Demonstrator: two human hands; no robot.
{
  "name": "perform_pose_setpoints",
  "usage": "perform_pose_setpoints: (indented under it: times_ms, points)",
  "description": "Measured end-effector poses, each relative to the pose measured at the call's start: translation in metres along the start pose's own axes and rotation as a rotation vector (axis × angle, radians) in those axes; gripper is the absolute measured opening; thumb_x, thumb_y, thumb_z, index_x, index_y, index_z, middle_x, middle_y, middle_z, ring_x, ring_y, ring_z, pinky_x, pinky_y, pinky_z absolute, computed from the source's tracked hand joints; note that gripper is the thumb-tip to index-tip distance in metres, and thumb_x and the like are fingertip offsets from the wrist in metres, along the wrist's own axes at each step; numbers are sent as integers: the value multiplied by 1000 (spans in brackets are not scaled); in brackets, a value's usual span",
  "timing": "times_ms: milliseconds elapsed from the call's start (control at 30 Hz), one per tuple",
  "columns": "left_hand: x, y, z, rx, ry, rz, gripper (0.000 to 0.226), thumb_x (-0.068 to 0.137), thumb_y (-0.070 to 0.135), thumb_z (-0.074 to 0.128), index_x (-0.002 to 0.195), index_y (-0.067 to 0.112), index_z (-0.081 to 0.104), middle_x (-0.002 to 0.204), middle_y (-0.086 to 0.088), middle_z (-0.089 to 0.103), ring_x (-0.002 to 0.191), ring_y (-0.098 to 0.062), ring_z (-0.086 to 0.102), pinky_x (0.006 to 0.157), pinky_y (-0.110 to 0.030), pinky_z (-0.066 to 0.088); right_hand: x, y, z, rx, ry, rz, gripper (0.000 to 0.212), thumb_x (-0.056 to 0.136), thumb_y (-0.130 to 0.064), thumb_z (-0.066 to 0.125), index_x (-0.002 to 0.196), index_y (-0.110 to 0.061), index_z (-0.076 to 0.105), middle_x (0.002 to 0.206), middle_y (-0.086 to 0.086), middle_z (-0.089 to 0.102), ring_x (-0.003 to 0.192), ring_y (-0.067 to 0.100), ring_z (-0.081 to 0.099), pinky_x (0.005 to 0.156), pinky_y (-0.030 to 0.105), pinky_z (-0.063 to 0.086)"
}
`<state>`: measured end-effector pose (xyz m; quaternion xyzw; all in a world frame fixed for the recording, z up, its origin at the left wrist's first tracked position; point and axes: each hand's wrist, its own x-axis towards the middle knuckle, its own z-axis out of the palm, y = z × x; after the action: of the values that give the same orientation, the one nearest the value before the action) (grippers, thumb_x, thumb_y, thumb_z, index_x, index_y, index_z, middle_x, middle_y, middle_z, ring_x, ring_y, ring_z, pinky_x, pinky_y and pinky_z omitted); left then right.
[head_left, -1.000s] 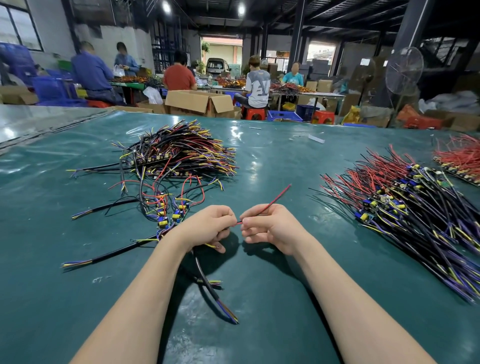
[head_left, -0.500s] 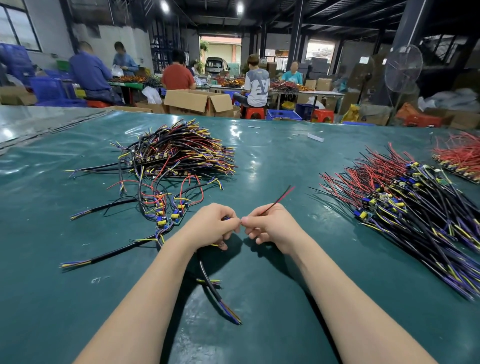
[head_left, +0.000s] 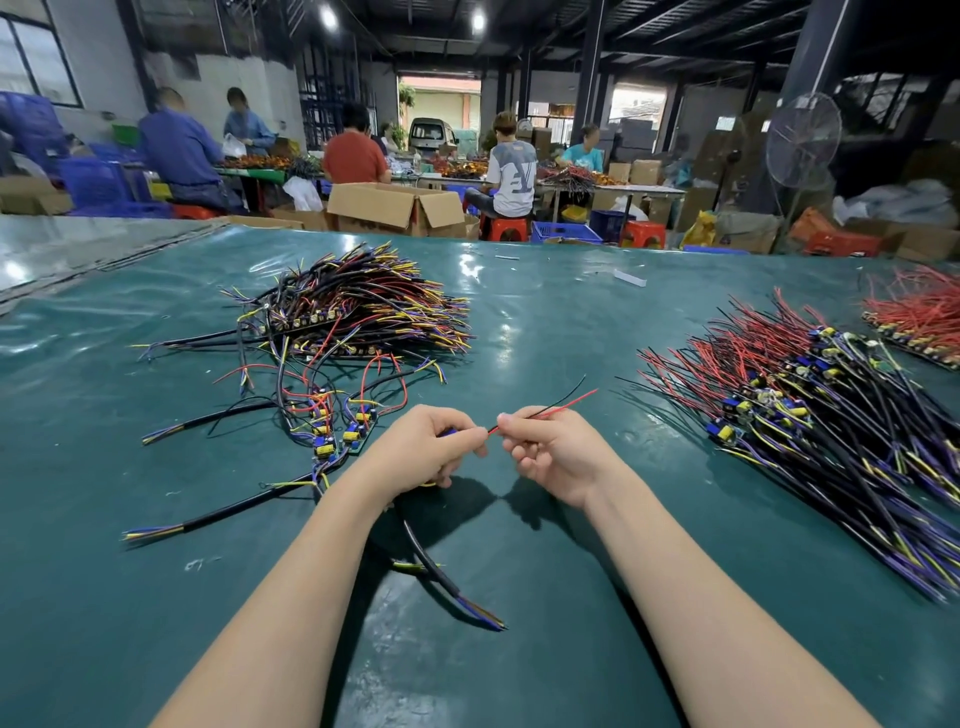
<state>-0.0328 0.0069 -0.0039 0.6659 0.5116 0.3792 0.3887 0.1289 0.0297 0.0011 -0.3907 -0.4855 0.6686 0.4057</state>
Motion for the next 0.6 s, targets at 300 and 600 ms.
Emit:
perform_pose_setpoints:
  times_ms: [300, 600]
  points:
    - [1, -4, -1, -7, -27, -24, 30, 93, 15, 51, 64, 12, 56, 35, 9, 36, 34, -4, 32, 51, -19, 46, -4, -5, -8, -88, -1, -54, 19, 87, -1, 56, 68, -6, 58, 47, -2, 59, 38, 3, 52, 37, 14, 42]
    - [6, -8, 4, 28, 52, -44, 44, 88, 24, 60, 45, 21, 53, 36, 11, 30, 35, -6, 31, 51, -24, 43, -4, -9, -12, -263, 140, -197, 22, 80, 1, 65, 61, -8, 57, 43, -3, 54, 35, 6, 48, 38, 14, 38]
